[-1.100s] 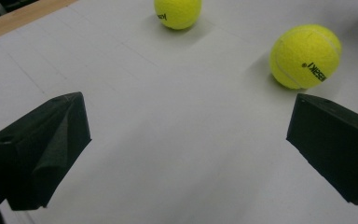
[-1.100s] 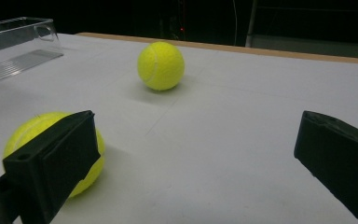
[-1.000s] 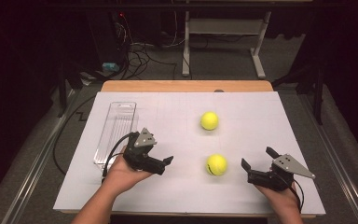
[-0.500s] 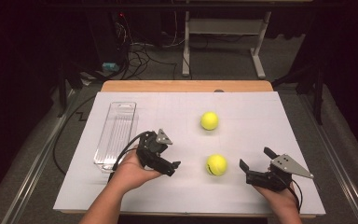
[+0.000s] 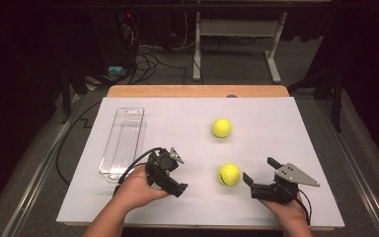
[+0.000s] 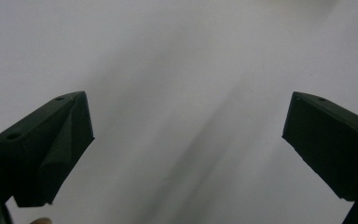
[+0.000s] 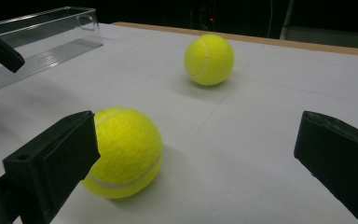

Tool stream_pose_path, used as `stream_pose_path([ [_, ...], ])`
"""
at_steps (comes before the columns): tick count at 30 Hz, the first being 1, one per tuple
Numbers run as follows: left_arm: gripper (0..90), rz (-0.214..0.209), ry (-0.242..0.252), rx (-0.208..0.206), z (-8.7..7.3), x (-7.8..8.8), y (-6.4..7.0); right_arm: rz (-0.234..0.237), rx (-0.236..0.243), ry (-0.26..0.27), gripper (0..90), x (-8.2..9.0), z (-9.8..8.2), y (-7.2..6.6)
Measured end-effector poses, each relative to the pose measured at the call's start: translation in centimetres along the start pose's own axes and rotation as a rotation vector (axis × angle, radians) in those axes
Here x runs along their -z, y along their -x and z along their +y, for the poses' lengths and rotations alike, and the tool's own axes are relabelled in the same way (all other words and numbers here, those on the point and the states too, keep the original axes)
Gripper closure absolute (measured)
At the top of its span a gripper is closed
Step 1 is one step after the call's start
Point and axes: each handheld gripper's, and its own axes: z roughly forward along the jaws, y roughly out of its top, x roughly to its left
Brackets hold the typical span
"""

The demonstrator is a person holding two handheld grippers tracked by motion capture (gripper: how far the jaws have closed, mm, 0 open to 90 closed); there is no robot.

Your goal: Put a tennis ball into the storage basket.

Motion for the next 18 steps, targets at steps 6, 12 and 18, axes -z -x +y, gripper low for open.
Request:
stream_pose_path([
  [6, 2.9, 0.001, -0.023, -0.010, -0.1, -0.3, 0.1, 0.053, 0.009, -0.016, 0.0, -0.7, 0.3, -0.9],
  [12, 3.2, 0.003, -0.032, -0.023, 0.0, -0.4, 0.3, 0.090, 0.027, -0.043, 0.0, -1.9, 0.9, -2.0],
  [18, 3.6, 0.007, -0.040, -0.034, 0.0, -0.5, 0.5, 0.102, 0.052, -0.080, 0.0, -3.3, 1.5, -2.9],
])
